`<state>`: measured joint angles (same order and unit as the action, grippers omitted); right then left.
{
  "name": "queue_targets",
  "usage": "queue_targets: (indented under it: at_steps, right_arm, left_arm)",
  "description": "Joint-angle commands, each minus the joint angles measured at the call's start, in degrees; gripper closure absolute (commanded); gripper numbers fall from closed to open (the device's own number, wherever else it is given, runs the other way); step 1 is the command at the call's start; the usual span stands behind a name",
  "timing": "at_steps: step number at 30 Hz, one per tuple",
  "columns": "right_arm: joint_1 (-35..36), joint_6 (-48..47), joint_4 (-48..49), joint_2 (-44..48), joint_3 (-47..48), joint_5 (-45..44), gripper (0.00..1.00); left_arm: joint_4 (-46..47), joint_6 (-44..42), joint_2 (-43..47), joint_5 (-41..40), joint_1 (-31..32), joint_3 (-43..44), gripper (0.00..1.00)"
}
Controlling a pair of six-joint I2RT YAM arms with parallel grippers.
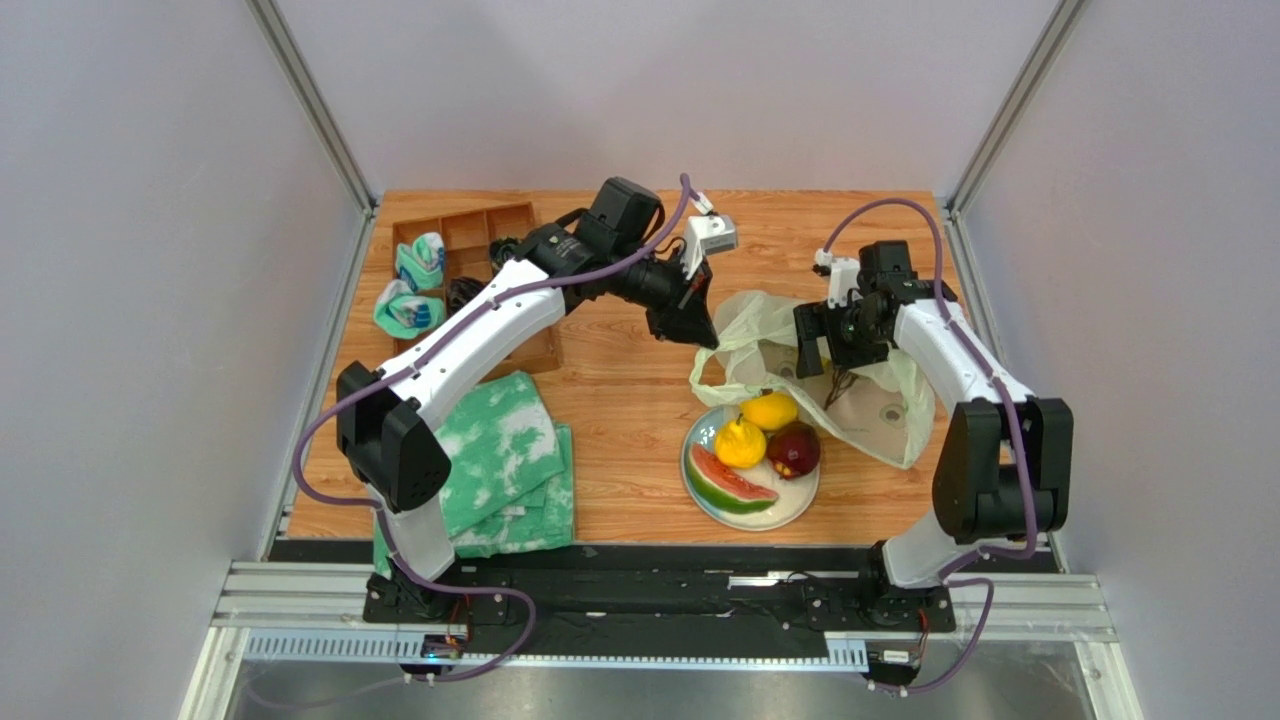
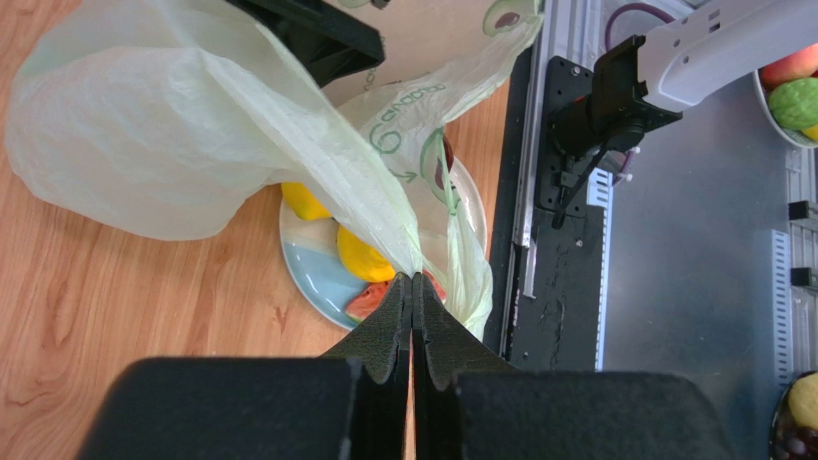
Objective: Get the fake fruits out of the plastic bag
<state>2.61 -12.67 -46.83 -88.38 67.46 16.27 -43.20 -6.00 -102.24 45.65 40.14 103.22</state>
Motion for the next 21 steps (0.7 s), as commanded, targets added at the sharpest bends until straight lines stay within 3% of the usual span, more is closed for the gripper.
queue_targets:
  at_steps: [1,4,11,14,19,21]
  right_arm:
    - [0.0,5.9,5.6,-3.8,3.7,-6.7,0.11]
    - [0.1,6.4,6.0,-6.4,5.5,-7.0,0.05]
    - [0.8,6.1,2.9,-7.8,11.9,-6.3,0.09]
    - [1.7,4.7,3.3,-1.1,10.2,-4.6,0.14]
    - [2.4,-1.2,20.1,12.9,-4.8,-7.7,0.13]
    - [2.4,-3.6,19.3,14.5,-4.8,-6.8,0.15]
  left_arm:
    - [-0.8,-1.7,1.5,1.3,0.5,1.7,1.00]
    - [-0.8,-2.1,1.4,1.5,0.6,1.5,1.00]
    - [0.6,-1.0,0.0,1.4,1.3,2.7,1.00]
    - [2.7,1.2,-0.6,0.1,1.3,3.7,1.00]
    - [3.7,2.1,-1.4,-2.0,1.3,8.5,1.00]
    - [3.6,1.7,-1.5,-2.8,1.3,9.6,1.00]
